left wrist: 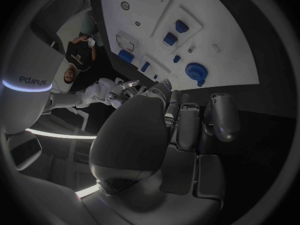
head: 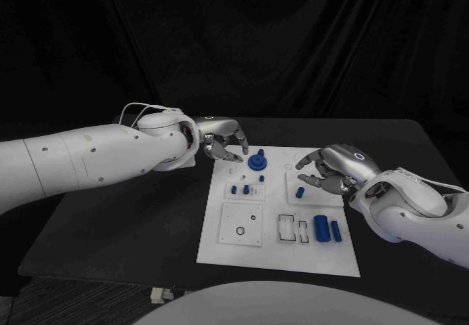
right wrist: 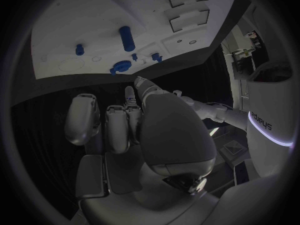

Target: Assemble the parts on the task board

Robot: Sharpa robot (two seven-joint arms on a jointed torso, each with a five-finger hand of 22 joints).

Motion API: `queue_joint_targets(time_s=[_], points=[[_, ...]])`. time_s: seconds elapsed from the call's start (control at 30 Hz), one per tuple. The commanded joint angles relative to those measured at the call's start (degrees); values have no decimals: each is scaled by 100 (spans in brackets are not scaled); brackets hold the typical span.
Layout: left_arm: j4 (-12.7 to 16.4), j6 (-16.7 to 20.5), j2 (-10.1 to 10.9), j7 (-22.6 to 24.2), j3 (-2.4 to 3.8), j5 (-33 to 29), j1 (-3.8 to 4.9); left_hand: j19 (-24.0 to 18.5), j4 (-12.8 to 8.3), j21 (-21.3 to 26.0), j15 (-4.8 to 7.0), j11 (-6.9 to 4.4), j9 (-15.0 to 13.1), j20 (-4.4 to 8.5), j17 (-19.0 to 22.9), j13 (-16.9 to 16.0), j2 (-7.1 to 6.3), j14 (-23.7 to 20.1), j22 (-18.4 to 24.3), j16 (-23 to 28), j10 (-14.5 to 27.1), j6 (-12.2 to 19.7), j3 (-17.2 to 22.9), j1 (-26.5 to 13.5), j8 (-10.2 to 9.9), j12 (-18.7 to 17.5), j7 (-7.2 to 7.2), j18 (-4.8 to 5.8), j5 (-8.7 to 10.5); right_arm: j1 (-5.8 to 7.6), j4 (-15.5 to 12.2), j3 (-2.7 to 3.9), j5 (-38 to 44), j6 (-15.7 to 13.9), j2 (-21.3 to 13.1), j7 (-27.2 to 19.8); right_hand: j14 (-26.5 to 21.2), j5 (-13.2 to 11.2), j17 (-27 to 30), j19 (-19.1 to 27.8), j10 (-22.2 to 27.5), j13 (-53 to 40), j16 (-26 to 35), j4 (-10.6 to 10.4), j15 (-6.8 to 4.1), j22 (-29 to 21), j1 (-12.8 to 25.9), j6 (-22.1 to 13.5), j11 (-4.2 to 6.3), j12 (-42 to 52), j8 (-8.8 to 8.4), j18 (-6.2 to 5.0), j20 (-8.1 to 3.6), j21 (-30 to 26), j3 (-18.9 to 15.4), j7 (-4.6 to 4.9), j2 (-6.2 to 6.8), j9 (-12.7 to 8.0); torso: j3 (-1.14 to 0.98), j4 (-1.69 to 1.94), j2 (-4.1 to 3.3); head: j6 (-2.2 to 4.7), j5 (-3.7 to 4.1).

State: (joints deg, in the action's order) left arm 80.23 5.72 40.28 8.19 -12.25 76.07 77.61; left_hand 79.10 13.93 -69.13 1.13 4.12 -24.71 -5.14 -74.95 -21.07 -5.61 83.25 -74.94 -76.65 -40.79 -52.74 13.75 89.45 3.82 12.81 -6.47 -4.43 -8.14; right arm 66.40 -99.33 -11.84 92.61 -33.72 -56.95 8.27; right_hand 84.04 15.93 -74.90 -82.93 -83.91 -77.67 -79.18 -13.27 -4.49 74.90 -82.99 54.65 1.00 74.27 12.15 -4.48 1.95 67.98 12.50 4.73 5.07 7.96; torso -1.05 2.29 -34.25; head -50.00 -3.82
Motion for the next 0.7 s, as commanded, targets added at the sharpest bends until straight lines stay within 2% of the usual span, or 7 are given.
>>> queue_joint_targets(time_s=[0.03, 0.3, 0.43, 0.57, 0.7], points=[[-16, 575, -38, 398, 7, 884, -36, 56, -57, -45, 10, -23, 92, 8, -151, 137, 27, 58, -915, -64, -101, -98, -8, -64, 12, 41, 15, 3, 6, -13, -16, 3, 10, -39, -7, -9, 329, 32, -123, 4, -165, 206, 17, 32, 8, 943, -32, 50, -27, -27, -38, 25, 3, 16, 13, 5, -21, -10, 0, 1, 3, 0, 5], [-114, 680, -181, 504, 7, 1066, -114, 40, -159, 26, 4, -7, 264, 8, -59, 379, 52, 8, -902, -49, -378, -216, 31, -66, 16, 178, 5, -5, -40, -31, -5, 3, 10, -36, 2, -13, 329, 33, -122, 4, -166, 205, 18, 35, 7, 943, -33, 49, -25, -26, -40, 25, 3, 17, 14, 6, -20, -11, 1, -7, 3, 0, -17], [-188, 660, -325, 505, 7, 1503, -171, 45, -192, 32, 5, -16, 330, 4, -47, 470, 49, 5, -904, -68, -492, -232, 58, -63, 10, 227, 13, -4, -40, -38, -12, 3, 10, -48, 1, -17, 329, 33, -122, 4, -166, 205, 18, 35, 7, 943, -33, 49, -25, -26, -40, 25, 3, 17, 14, 6, -20, -11, -2, -3, 0, 0, -22], [-275, 583, -472, 462, 7, 1848, -226, 61, -202, 33, 39, -92, 404, 27, -11, 579, 9, 5, -907, -81, -754, -304, 76, -103, 24, 323, 79, -7, 70, -40, -38, 3, 10, -68, -10, -23, 329, 33, -122, 4, -166, 205, 18, 35, 7, 943, -33, 49, -25, -26, -40, 25, 3, 17, 14, 6, -20, -11, -1, -1, 0, 0, 1], [-411, 467, -656, 428, 8, 2034, -279, 111, -201, 4, 60, -101, 558, 53, -154, 805, -64, 134, -918, -270, -935, -289, 122, -147, -13, 282, 78, 5, 154, -42, -81, 3, 10, -98, -33, -33, 330, 33, -130, 1, -167, 200, 11, 39, 5, 944, -33, 49, -24, -21, -42, 25, 2, 20, 16, 7, -19, -13, -4, 1, 3, 0, 23]])
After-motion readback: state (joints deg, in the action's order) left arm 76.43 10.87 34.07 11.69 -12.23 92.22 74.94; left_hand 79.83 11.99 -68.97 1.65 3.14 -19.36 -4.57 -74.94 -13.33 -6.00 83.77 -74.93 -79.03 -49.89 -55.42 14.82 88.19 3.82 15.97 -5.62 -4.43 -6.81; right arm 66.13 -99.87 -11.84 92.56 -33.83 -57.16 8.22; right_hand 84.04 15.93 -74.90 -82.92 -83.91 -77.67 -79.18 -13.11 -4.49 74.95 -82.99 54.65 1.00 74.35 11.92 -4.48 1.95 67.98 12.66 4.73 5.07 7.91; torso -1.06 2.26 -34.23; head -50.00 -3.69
